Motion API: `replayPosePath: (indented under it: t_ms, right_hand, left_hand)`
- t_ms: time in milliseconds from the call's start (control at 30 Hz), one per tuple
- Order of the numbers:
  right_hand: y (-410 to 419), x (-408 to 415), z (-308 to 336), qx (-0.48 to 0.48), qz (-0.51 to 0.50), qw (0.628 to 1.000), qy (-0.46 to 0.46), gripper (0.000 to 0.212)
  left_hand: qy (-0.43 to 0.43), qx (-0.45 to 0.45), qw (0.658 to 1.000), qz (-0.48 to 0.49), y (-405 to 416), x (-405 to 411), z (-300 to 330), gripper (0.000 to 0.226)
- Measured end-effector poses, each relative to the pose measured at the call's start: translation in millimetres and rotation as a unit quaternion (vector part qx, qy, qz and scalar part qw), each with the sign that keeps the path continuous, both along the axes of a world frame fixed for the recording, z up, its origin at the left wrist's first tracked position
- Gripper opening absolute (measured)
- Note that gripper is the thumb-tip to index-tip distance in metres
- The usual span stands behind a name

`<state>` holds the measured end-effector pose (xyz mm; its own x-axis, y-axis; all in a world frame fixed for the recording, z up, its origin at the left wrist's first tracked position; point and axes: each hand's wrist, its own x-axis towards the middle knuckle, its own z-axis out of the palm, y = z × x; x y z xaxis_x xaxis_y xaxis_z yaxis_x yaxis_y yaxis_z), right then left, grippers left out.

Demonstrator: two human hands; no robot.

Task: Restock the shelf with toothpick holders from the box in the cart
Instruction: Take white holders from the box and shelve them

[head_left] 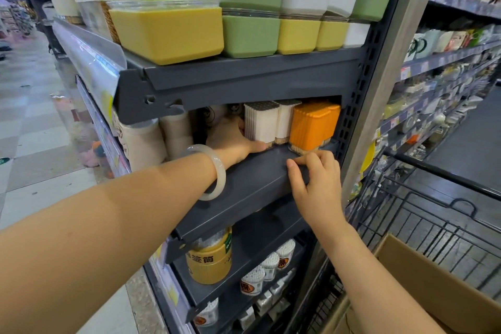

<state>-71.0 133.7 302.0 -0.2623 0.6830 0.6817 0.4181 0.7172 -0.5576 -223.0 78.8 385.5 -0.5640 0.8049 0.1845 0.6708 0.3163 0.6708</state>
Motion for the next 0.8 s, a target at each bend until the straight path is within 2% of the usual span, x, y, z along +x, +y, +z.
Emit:
replayPosePath:
  t_ms: [433, 700, 800]
  right_hand:
    - [-0.9, -0.6, -0.1, 0.002, -0.012, 1.0, -0.008, 0.029]
    - [-2.3, 0.4, 0.5, -0.006, -0.008, 1.0, -0.014, 0.031]
    - [-3.0, 0.5, 1.5, -0.009, -0.009, 1.0, -0.02, 0.028]
  left_hand:
    - [0.049, -0.013, 0.999, -0.002, 8.6, 1.5, -1.8, 0.058]
    - [0.036, -0.002, 0.999, 0.003, 9.1, 5.2, -0.3, 0.053]
    - [0.043, -0.016, 0.999, 0.01, 9.4, 7.6, 1.2, 0.059]
